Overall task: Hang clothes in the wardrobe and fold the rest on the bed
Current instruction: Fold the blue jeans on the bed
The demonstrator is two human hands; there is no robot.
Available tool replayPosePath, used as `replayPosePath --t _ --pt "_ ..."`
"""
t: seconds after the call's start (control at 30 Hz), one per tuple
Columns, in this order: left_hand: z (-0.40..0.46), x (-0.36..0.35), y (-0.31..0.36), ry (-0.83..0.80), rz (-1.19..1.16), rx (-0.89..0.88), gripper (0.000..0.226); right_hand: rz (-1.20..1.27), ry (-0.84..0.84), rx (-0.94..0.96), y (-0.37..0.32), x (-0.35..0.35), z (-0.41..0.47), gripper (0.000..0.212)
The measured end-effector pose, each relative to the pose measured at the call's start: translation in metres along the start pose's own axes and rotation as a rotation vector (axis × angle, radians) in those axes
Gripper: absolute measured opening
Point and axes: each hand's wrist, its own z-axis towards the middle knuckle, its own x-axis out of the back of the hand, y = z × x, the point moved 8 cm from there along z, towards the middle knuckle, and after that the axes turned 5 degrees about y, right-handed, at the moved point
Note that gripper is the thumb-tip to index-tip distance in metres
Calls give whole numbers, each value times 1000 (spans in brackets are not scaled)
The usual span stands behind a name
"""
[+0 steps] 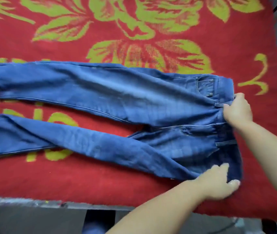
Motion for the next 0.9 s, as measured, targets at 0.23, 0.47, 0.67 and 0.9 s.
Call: replayPosePath --t 0.23,0.47,0.67,0.9 --pt "-95 178 -162 547 124 34 27 11 -222 578 -112 -72 -125 33" --pt "-224 368 -337 701 622 238 55 -130 -580 620 -210 -186 -254 49" --pt "-227 411 -399 298 1145 418 47 -398 -739 619 -249 -225 -274 33" --pt "-280 446 -311 754 1175 -178 32 -476 -585 485 -256 -186 -268 32"
